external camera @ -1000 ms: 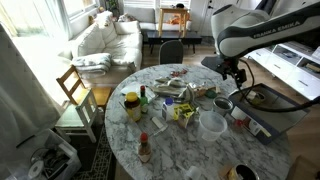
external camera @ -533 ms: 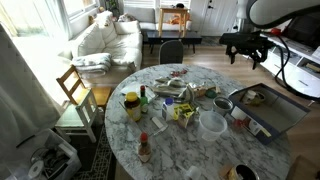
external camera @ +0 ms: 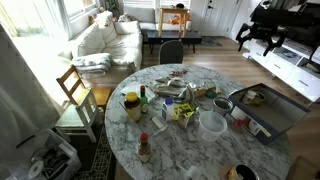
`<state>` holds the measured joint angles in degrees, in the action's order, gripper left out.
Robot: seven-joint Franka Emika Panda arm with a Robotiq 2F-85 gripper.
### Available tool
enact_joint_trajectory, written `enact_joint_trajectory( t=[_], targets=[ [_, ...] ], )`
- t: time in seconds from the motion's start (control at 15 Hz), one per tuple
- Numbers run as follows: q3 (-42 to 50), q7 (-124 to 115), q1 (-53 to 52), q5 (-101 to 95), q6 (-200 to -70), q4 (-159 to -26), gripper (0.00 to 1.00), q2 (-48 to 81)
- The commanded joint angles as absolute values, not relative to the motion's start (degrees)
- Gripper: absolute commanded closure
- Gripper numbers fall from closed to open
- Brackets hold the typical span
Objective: Remote the plastic cup and silver cup from the clear case and put them in an upright position
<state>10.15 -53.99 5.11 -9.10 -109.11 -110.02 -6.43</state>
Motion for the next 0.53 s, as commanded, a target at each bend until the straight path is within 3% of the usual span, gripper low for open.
enact_joint_trajectory(
  t=[0.0,0.47],
  targets=[
    [9.6,-43.57,5.97,0.33,-109.28,-110.83,0.0,-7.33],
    [8.72,-44.77,6.65,-0.95,-109.04,-109.94,0.0,-6.84]
  ],
)
